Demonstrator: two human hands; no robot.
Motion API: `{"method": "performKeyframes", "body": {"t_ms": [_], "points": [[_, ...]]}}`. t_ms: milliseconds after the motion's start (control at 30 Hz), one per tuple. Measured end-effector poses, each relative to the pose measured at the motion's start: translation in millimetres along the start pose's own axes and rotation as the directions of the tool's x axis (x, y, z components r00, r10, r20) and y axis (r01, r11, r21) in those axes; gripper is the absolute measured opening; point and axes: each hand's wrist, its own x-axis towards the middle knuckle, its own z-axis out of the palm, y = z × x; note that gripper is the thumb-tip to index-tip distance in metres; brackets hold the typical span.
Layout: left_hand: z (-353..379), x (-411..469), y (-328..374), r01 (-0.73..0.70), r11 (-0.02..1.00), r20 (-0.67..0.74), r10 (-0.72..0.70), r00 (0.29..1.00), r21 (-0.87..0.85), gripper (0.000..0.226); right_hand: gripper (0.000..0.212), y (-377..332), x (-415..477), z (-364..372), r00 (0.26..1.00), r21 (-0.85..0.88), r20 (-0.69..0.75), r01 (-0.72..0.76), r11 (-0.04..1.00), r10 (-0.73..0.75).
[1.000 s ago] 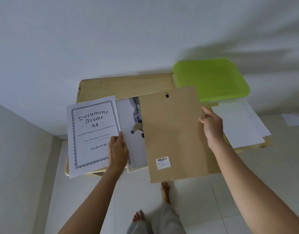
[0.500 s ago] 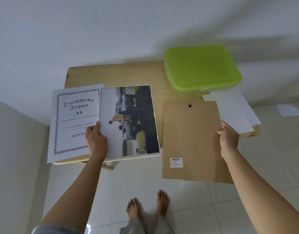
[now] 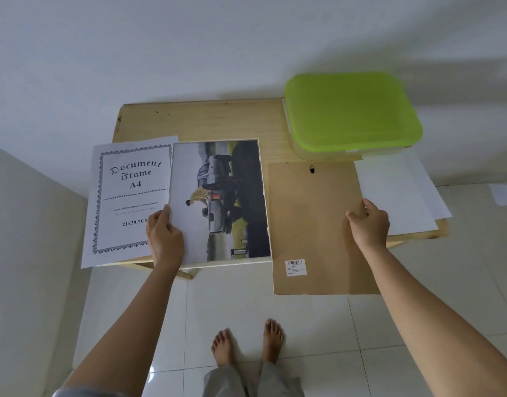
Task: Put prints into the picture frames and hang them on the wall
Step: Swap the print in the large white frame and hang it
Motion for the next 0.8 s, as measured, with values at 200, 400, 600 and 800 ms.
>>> {"method": "performKeyframes", "body": {"t_ms": [200,400,600,800], "points": [[-4,-3,2,0.023,0.999,-0.001,-0.023,1.0,-0.023,0.044,0.049,-1,-5,12,0.992,-0.166,0.025,0.127,0.978,-0.124],[-9,-5,3,0.041,0.998,0.003,-0.041,0.999,-0.05,0.043,0.045,-2,-22,23,0.97,-0.2,0.06,0.243,0.949,-0.235],[-17,-7,3,0.018,0.999,0.027,-0.017,0.999,-0.029,0.041,0.037,-37,-47,44,0.932,-0.045,0.061,0.36,0.932,-0.357],[-27,-5,-10,-0.017,1.0,0.095,0.016,0.995,0.01,0.038,0.035,-76,-87,98,0.859,-0.005,0.206,0.48,0.877,-0.469]]}}
